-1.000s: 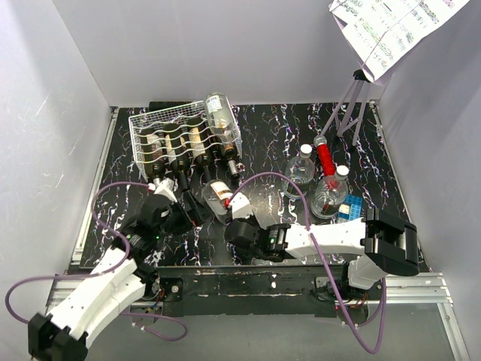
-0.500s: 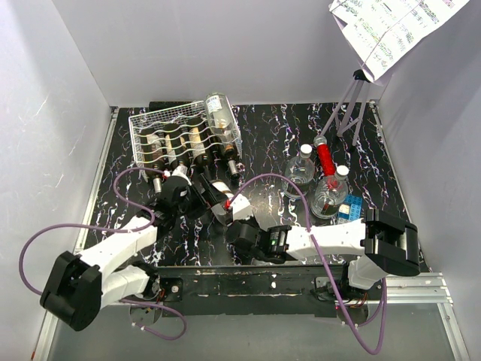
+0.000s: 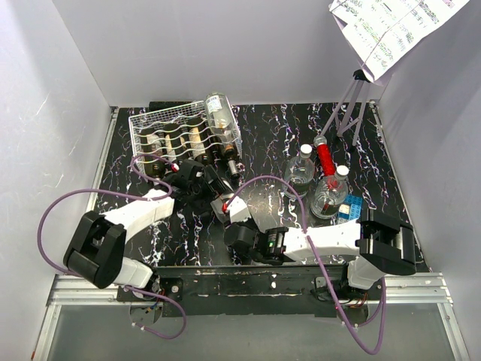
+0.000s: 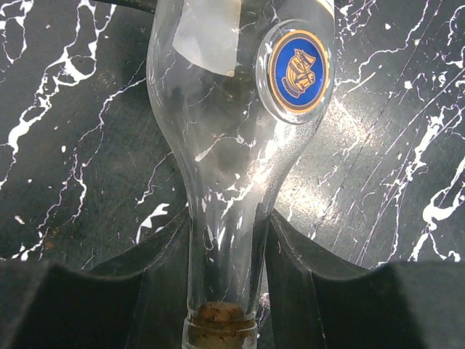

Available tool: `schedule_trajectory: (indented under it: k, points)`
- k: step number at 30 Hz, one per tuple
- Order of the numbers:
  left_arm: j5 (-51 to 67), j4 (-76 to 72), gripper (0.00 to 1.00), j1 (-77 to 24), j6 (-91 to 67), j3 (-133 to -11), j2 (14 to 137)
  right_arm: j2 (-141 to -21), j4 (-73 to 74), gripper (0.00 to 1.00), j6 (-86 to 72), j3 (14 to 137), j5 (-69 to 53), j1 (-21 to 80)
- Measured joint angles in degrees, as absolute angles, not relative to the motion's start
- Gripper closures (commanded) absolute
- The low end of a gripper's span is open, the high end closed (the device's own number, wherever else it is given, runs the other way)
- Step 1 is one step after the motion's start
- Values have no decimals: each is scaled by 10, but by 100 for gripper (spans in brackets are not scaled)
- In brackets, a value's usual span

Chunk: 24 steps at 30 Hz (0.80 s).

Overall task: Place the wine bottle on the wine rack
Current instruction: Pick up the wine bottle from the center of the board.

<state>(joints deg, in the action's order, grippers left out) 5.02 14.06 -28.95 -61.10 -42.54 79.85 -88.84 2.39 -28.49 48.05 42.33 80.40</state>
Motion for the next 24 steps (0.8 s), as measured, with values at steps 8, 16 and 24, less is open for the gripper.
schedule_trajectory:
  k: [8, 16, 24]
  points:
    - [67, 146, 4, -289, -595, -451, 840, -901, 30, 99, -279, 481, 426, 804]
    - [62, 160, 100, -290, -587, -470, 858, -921, 28, 99, -273, 483, 435, 804]
    - [22, 196, 100, -299, -582, -485, 850, -921, 25, 99, -267, 493, 429, 804]
